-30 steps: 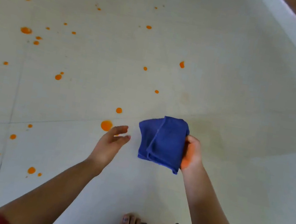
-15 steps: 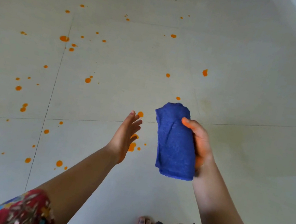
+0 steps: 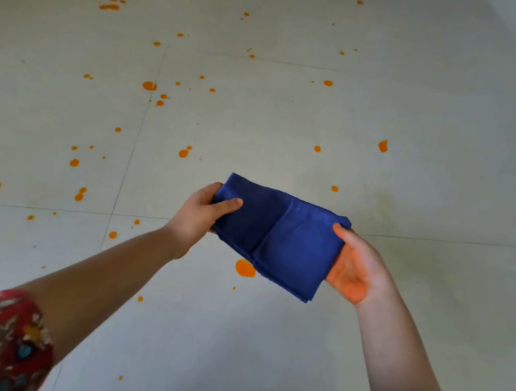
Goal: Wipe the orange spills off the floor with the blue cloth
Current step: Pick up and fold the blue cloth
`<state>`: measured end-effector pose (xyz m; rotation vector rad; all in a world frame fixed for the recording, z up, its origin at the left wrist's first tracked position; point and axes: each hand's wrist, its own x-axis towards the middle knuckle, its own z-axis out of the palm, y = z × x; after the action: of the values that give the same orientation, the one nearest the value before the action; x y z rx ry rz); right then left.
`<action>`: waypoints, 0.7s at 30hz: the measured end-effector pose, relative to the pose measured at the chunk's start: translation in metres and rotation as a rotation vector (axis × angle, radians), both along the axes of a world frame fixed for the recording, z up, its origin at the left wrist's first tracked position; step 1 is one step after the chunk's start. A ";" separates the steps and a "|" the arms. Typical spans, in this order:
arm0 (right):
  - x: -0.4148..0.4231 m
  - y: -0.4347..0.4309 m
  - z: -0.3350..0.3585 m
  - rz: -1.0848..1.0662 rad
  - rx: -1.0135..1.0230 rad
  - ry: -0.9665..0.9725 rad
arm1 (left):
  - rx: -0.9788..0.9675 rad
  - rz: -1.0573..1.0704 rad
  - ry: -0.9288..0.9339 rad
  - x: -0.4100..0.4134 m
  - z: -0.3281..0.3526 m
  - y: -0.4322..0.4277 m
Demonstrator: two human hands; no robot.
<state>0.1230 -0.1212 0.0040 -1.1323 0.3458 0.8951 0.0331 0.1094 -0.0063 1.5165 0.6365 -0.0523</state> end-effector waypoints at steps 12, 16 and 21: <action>-0.052 0.125 0.002 0.257 0.272 0.047 | 0.332 -0.120 -0.113 -0.078 0.072 0.031; -0.060 0.134 0.002 0.260 0.228 0.044 | 0.271 0.244 0.003 -0.107 0.070 0.070; -0.085 0.155 0.016 0.462 0.090 -0.316 | -0.281 0.045 0.040 -0.109 0.063 0.045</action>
<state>0.0377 0.0339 0.0205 -1.2695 -0.2246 1.0990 -0.0764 0.1541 0.0563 1.2326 0.6660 -0.1325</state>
